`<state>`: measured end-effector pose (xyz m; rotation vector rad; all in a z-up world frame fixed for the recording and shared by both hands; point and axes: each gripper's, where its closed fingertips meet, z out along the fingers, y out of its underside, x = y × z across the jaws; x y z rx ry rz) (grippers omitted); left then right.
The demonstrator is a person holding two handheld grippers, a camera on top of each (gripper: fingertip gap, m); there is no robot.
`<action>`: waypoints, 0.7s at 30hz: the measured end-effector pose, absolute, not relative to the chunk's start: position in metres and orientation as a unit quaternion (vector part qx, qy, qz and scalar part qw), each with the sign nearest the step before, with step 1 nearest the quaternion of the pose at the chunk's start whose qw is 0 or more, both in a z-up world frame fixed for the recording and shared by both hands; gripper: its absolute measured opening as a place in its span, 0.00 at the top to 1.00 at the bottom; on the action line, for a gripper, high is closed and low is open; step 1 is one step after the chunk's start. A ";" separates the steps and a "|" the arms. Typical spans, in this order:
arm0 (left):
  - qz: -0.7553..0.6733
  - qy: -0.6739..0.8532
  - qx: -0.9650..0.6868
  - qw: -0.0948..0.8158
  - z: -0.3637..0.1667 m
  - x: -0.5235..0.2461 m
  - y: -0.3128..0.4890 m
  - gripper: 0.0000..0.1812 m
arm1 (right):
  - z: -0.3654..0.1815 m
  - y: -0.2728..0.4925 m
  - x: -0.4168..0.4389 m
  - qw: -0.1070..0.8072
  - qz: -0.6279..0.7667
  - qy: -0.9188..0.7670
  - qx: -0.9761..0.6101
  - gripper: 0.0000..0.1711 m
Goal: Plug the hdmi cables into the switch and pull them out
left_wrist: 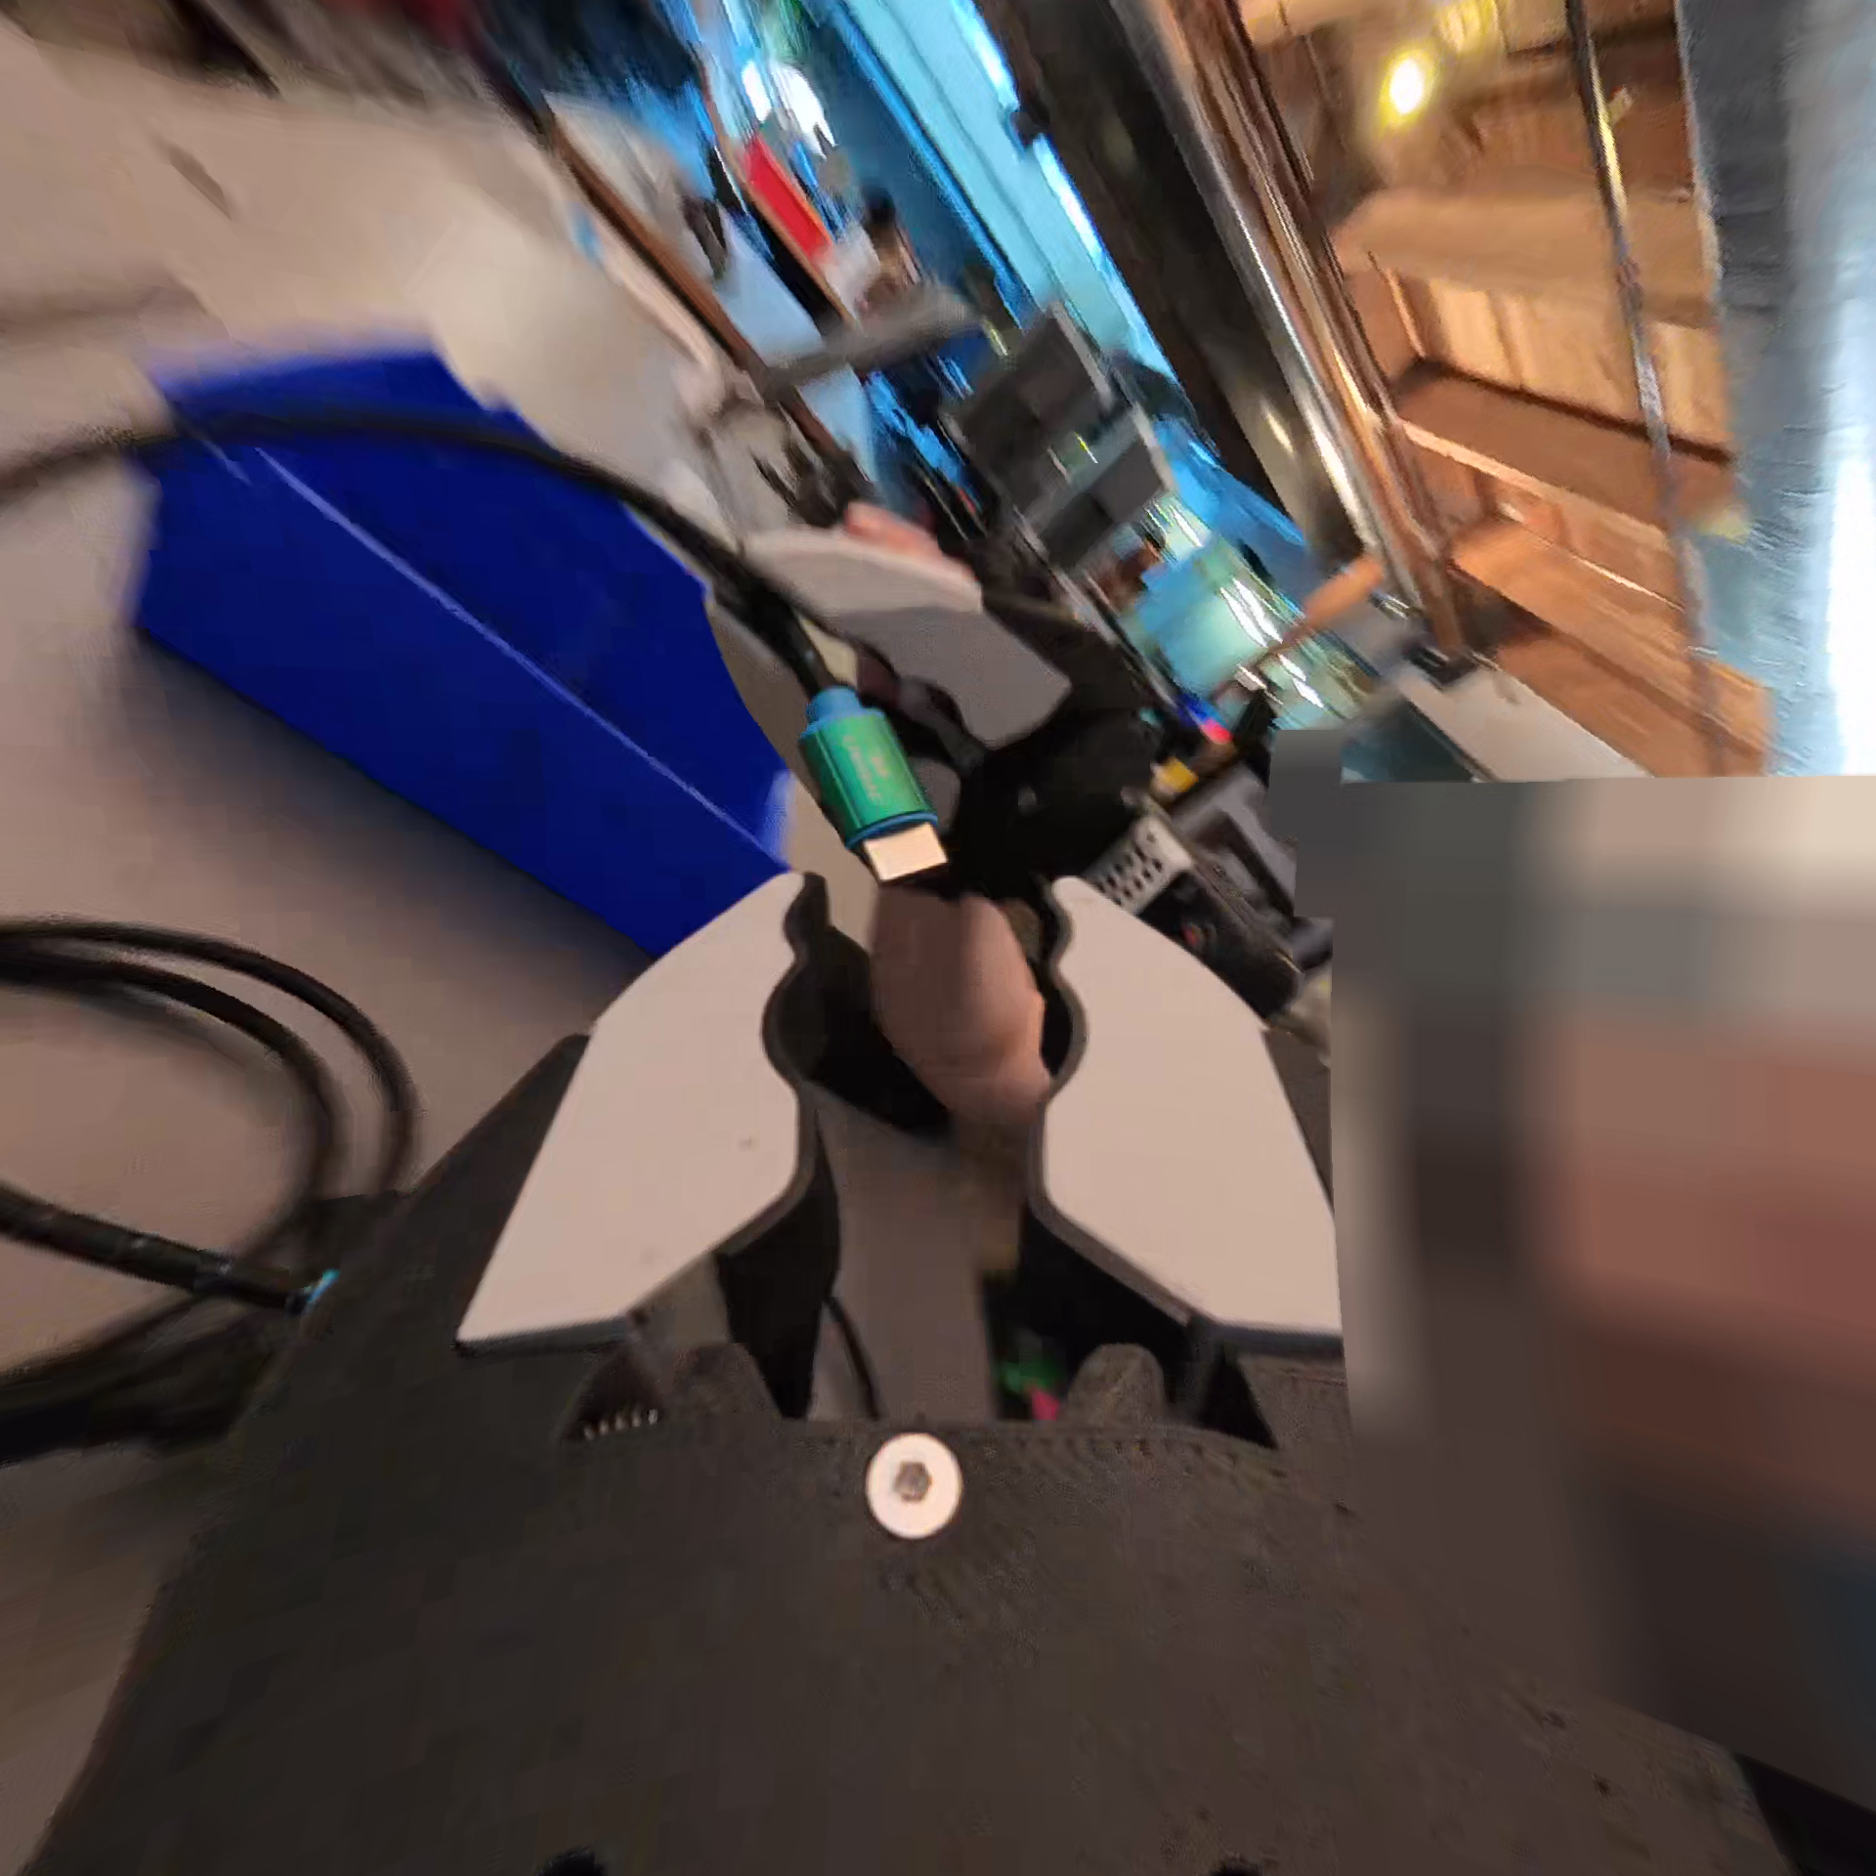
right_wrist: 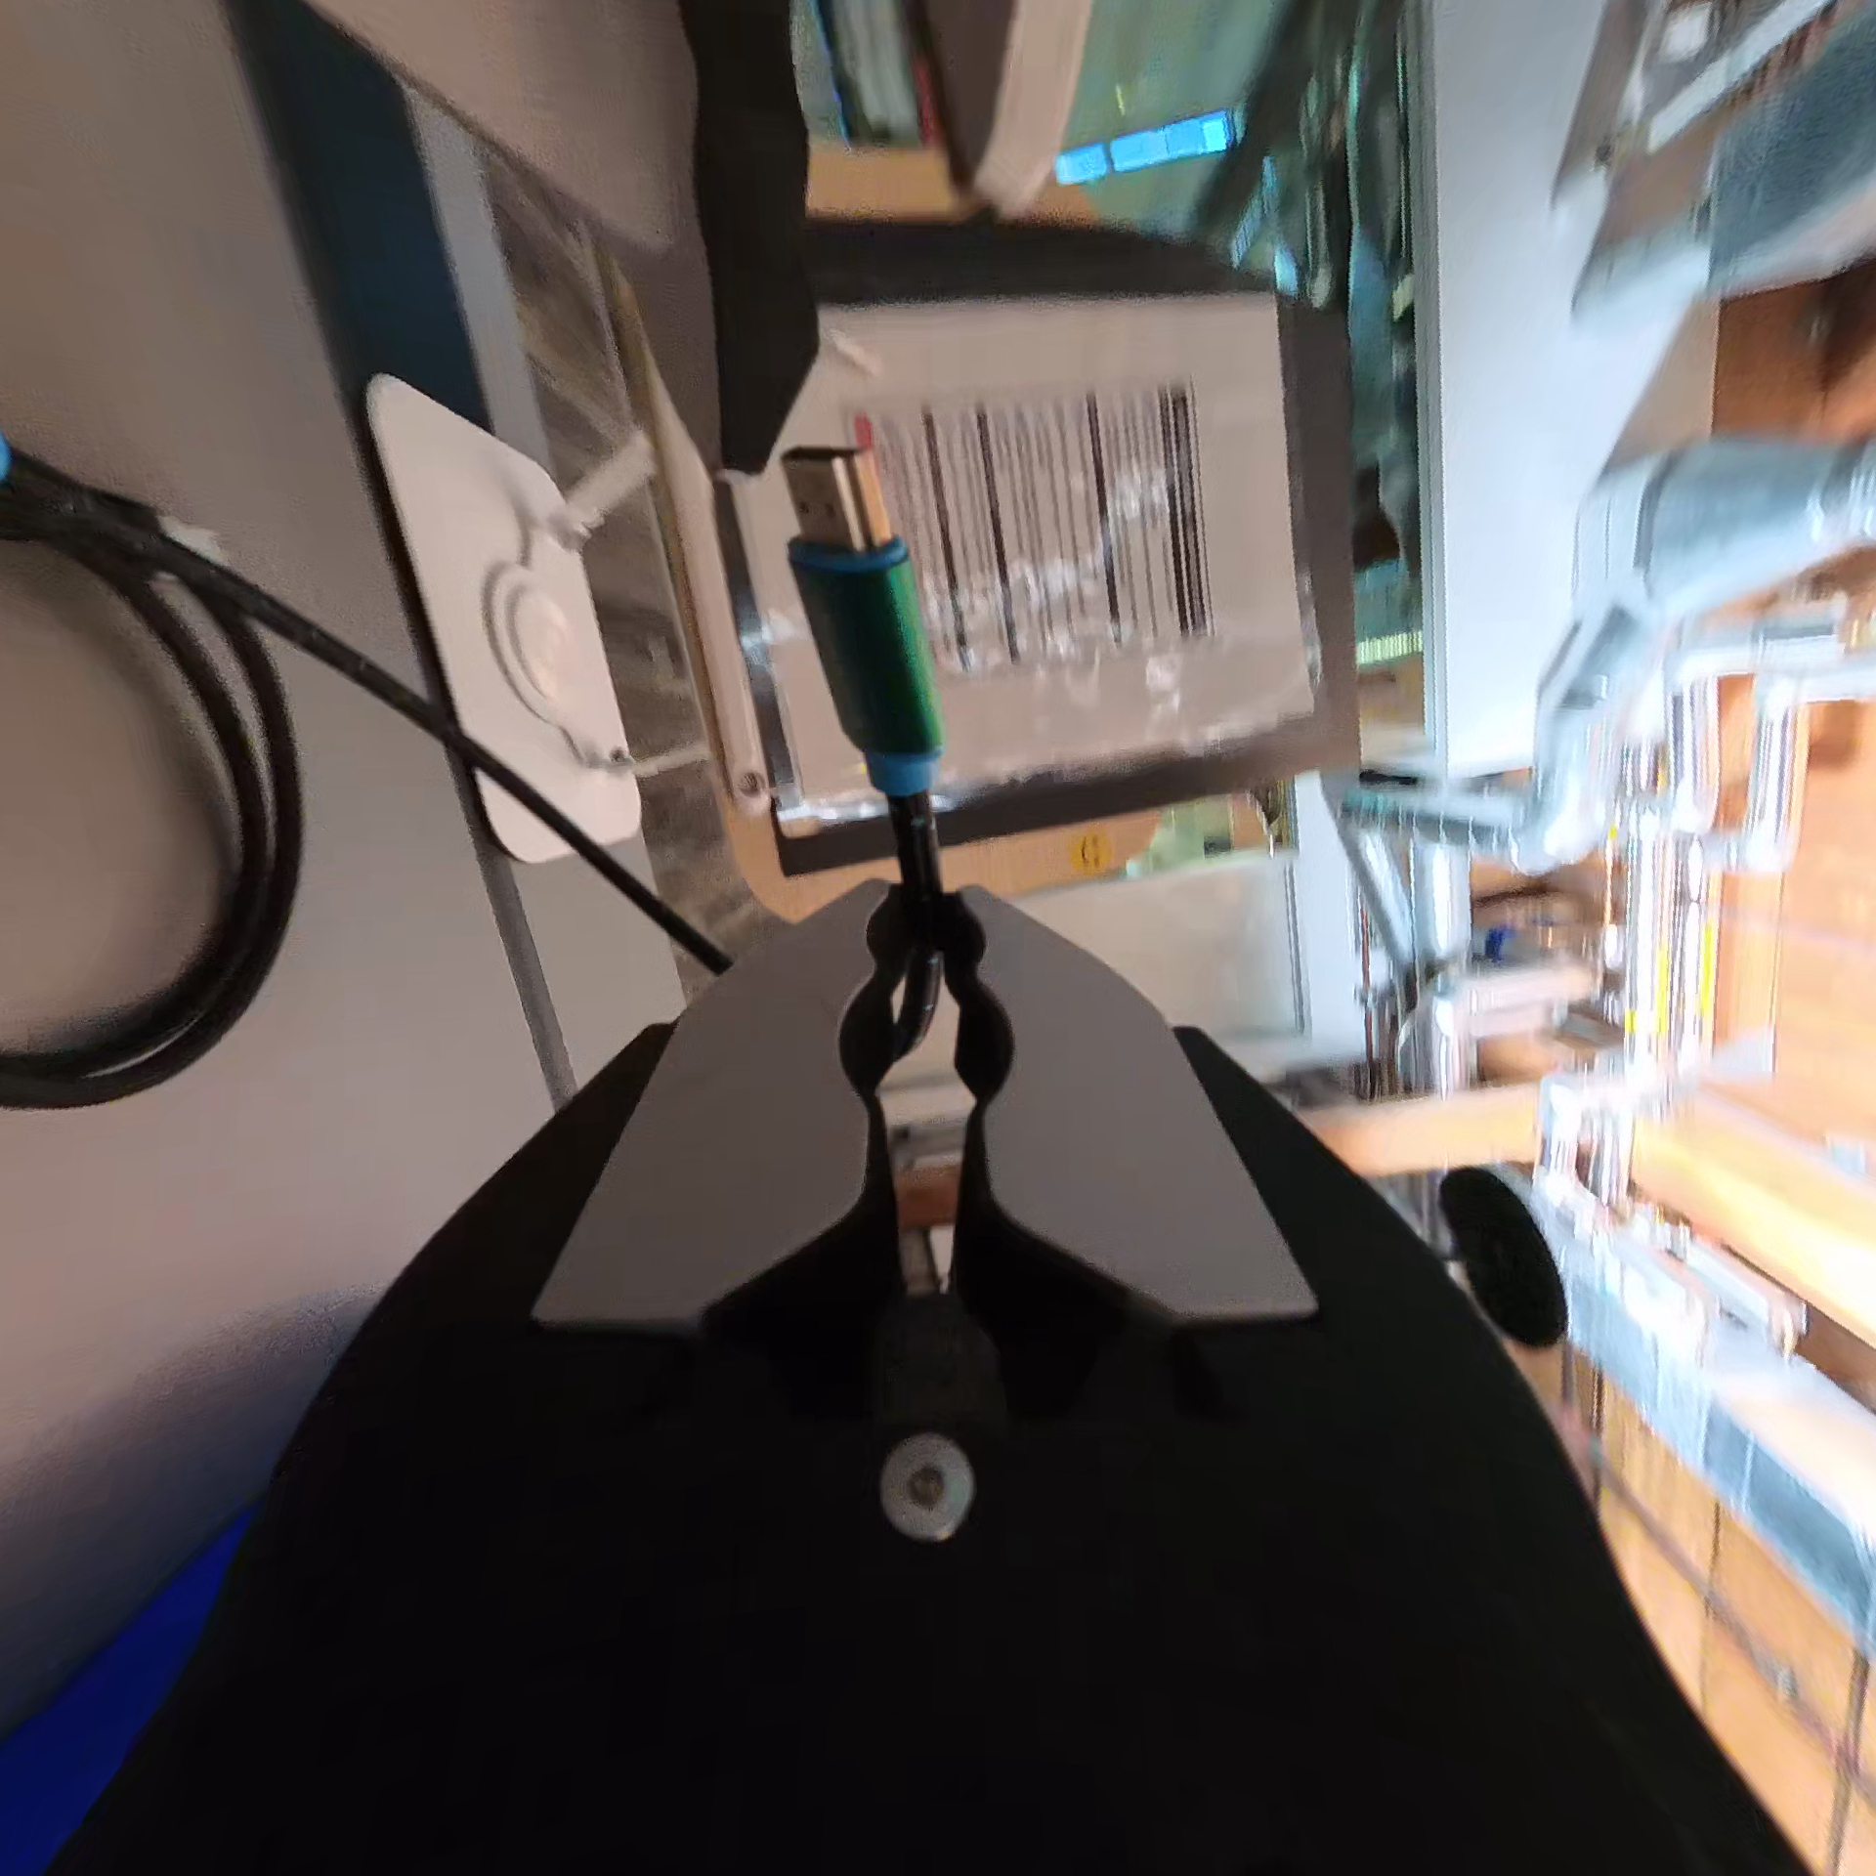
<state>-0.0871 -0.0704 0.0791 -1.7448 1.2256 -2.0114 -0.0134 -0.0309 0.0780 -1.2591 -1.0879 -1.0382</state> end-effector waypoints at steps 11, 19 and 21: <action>-0.637 0.354 -0.579 0.364 0.094 -0.062 -0.044 0.55 | 0.103 -0.032 -0.020 0.627 -0.465 -0.305 -0.546 0.96; -0.703 0.311 -0.555 0.317 0.094 -0.057 -0.049 0.64 | 0.100 -0.033 -0.040 0.635 -0.480 -0.313 -0.518 0.96; -0.720 0.295 -0.549 0.304 0.094 -0.055 -0.050 0.64 | 0.099 -0.032 -0.042 0.637 -0.484 -0.314 -0.512 0.96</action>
